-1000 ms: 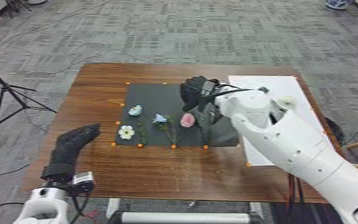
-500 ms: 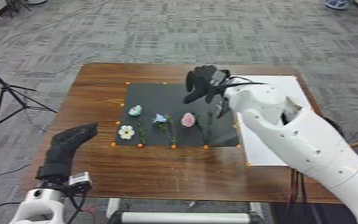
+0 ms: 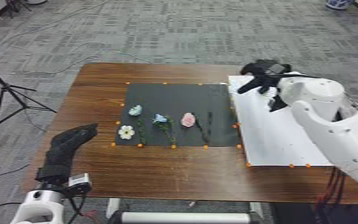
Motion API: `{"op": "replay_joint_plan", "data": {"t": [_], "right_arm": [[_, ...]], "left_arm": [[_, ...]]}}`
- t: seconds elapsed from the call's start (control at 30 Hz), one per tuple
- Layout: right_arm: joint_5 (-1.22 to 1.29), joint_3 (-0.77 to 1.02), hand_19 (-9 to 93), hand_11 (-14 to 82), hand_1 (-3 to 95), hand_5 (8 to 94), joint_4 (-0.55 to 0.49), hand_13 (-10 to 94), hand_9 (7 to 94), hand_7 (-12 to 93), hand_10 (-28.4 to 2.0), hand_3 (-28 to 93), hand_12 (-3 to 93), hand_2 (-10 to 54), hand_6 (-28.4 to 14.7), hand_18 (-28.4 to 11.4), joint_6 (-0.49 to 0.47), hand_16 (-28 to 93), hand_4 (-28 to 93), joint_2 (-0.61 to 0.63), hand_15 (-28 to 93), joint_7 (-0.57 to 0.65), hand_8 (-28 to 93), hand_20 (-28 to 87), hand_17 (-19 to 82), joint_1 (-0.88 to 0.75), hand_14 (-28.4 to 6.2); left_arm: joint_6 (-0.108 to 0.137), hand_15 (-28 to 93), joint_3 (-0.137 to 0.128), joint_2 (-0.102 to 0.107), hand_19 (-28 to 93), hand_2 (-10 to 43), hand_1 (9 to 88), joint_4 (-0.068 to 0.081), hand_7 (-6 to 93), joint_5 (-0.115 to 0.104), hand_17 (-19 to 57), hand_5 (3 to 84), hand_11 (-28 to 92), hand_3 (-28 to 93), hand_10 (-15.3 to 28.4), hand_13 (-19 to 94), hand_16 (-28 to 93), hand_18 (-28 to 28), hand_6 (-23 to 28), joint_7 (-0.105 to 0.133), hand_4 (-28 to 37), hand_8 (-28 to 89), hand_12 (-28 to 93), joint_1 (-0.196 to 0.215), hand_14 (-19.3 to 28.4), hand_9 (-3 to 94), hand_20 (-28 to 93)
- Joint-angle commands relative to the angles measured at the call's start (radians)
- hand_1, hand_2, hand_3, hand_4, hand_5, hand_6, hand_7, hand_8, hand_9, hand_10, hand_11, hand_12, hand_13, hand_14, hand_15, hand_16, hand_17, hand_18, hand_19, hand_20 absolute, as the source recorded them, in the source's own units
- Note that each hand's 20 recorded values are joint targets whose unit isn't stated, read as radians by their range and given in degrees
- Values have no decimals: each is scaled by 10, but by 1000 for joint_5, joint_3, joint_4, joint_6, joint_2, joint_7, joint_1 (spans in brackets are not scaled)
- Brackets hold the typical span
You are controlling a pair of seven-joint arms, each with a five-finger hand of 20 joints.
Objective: Arrange flowers
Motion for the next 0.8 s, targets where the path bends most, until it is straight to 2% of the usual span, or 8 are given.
{"op": "replay_joint_plan", "data": {"t": [0.03,0.13,0.37,0.4,0.5,0.8], "right_arm": [[-48,55,914,74,220,449,80,764,539,94,-172,621,187,-95,-28,-192,15,338,-144,32,530,61,-43,499,485,-75,-85],[-70,83,917,75,225,454,104,769,547,98,-169,624,186,-95,-27,-191,17,337,-145,27,535,74,-43,497,489,-91,-85],[-85,134,923,77,231,456,144,771,552,106,-165,630,188,-95,-25,-190,51,338,-149,35,543,93,-46,492,491,-106,-84],[-82,148,924,77,232,456,139,771,553,106,-165,631,188,-95,-25,-190,60,339,-150,44,546,103,-46,492,492,-117,-85],[-78,183,926,79,236,458,149,771,556,110,-161,632,190,-95,-24,-189,72,339,-152,43,555,120,-47,490,492,-137,-86],[-117,201,932,82,264,464,212,776,574,120,-155,645,194,-95,-23,-188,31,333,-157,-4,571,119,-51,488,501,-183,-81]], "left_arm": [[52,175,10,1,111,-53,293,-6,175,-9,40,533,196,663,136,381,-1,120,-22,41,-258,-108,100,7,158,502,153],[34,178,9,-4,111,-52,294,-5,177,-3,40,533,195,663,137,382,-3,119,-22,32,-258,-109,99,5,159,503,155],[32,178,7,-10,110,-51,293,-9,177,2,38,534,194,663,136,379,-4,121,-24,29,-259,-110,99,14,159,501,156],[27,178,9,-7,109,-52,293,-5,177,1,38,534,194,663,136,378,-4,121,-24,28,-258,-110,99,5,159,501,156],[22,177,6,-11,109,-52,293,-8,177,6,38,535,194,664,136,379,-4,121,-24,23,-259,-110,99,9,159,501,156],[15,174,3,-19,109,-50,293,-12,177,5,37,535,193,661,136,377,-4,122,-26,19,-259,-110,99,20,159,500,156]]}}
